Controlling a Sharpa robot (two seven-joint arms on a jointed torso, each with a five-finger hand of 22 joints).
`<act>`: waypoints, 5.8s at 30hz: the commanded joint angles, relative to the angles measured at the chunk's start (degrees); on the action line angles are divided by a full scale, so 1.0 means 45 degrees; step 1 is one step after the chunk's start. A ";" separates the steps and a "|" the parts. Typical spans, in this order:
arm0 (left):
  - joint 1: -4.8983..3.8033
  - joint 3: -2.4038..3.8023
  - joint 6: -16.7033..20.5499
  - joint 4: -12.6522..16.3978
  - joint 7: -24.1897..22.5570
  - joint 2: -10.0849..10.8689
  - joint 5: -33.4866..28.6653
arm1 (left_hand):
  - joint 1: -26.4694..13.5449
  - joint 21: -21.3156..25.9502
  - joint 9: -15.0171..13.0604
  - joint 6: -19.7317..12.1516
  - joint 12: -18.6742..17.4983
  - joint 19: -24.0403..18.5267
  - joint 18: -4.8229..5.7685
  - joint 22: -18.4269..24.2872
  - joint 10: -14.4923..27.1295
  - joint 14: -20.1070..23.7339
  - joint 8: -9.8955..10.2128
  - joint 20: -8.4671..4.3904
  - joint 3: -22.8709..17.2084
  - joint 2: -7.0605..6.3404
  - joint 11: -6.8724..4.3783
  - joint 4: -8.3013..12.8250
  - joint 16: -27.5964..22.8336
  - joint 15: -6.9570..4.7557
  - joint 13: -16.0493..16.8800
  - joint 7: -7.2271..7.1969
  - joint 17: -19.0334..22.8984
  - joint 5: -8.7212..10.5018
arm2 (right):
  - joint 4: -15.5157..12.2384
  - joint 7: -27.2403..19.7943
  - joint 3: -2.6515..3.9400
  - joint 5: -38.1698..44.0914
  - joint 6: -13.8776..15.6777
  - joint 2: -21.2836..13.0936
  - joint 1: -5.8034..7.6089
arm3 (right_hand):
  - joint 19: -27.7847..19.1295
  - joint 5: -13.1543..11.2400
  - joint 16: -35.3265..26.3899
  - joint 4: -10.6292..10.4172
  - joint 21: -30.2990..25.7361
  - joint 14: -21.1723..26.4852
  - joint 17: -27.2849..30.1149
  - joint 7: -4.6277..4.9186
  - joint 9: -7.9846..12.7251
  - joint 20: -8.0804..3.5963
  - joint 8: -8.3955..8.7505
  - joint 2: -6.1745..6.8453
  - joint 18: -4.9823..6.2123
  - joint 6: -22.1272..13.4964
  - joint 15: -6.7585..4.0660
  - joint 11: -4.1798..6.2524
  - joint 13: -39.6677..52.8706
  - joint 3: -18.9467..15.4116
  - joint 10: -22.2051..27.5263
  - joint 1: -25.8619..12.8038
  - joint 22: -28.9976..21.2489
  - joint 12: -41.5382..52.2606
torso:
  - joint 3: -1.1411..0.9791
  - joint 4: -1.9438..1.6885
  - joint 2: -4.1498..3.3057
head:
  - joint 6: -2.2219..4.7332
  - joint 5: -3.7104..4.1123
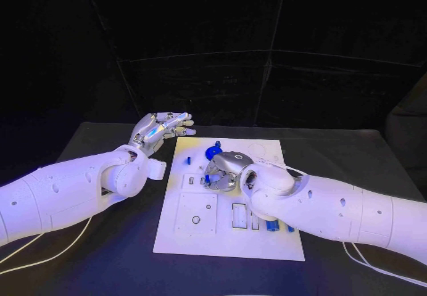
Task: Assemble the parts on the task board
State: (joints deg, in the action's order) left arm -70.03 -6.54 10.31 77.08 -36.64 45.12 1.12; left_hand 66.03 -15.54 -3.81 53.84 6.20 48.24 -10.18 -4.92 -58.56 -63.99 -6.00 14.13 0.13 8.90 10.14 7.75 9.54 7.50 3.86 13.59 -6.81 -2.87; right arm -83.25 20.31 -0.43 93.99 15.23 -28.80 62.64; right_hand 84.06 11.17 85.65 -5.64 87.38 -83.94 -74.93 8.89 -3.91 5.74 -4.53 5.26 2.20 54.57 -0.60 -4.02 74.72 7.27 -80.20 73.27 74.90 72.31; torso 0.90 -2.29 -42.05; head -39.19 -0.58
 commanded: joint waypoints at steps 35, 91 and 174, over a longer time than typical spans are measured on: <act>-0.0564 0.0020 -0.3392 0.0131 0.7618 0.0546 0.6458 | -0.1188 -0.9703 -0.0783 0.2008 0.4152 0.7750 0.0706 -0.8113 -0.4274 -0.5415 -0.0832 -0.2647 0.0503 -0.0100 -0.2110 -0.0721 1.6632 -0.2428 0.4100 -0.1888 -1.6621 -0.0098 | -0.1777 -0.5227 0.0104 -0.6954 0.1681 -0.4584 0.2072 | -0.0718 0.1028 -0.0748 -0.0680 -0.0758 -0.0648 -0.0334 0.0227 -0.0058 0.0261 -0.0196 -0.0296 0.0158 -0.1027 0.0240 -0.0170 -0.0830 -0.1729 0.0732 0.0839 0.0669 -0.0731 | -0.0205 0.0030 0.0523 | -0.0047 -0.0265; -0.1436 -0.0069 -0.6400 -0.2180 1.5870 -0.3782 1.1366 | -0.0684 -1.3414 -0.5876 -0.0497 1.2080 0.7682 0.1196 -1.2994 -0.3236 -0.5779 -0.6615 -0.2896 0.3450 0.0091 -0.2540 -0.4307 1.7880 -0.2774 1.1028 -0.2379 -1.8487 0.0001 | -0.0833 -0.3397 0.0106 -0.6688 0.0187 -0.4640 0.2374 | -0.1325 0.1729 -0.1403 -0.0826 -0.1309 -0.0476 0.0538 0.0111 -0.0077 0.0144 -0.0519 -0.0470 0.0361 -0.0801 0.0127 -0.0061 -0.0929 -0.2346 0.0733 0.0804 -0.0244 -0.0741 | -0.0333 -0.0005 0.0803 | -0.0599 -0.0378; -0.1398 -0.0079 -0.3840 -0.0835 1.4550 -0.2752 1.1434 | 0.0038 -1.3271 -0.6496 -0.1426 1.2245 0.7615 0.1163 -1.3026 -0.3019 -0.5779 -0.7185 -0.2848 -0.6904 -0.1441 -0.2510 -0.0427 1.7880 -0.2741 1.0376 -0.2303 -1.8487 -0.0219 | -0.0596 -0.3374 0.0104 -0.6749 -0.0341 -0.4297 0.2371 | -0.1384 0.1864 -0.1483 -0.0935 -0.1395 -0.0476 0.0613 0.0106 -0.0066 0.0125 -0.0574 -0.0600 0.0384 -0.0825 0.0114 -0.0054 -0.0966 -0.2479 0.0757 0.0774 -0.0362 -0.0758 | -0.0304 -0.0057 0.0804 | -0.0836 -0.0286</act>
State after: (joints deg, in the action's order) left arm -76.30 -6.91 -10.73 73.01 30.29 32.62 52.30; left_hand 66.43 -75.33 -33.01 47.38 61.01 82.31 -5.70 -63.49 -71.78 -84.06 -37.97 1.15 -21.26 2.38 -1.05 -3.64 89.82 -5.01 50.49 3.06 -74.91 -4.04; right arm -85.95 5.37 0.00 63.68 14.16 -48.14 73.19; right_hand 78.10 19.21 79.22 -9.88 81.40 -84.04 -72.18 9.32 -4.19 6.34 -6.82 3.04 3.11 50.64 0.31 -4.60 70.42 -3.46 -76.97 76.81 73.32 69.00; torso -0.52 -2.47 -38.45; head -42.90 -1.95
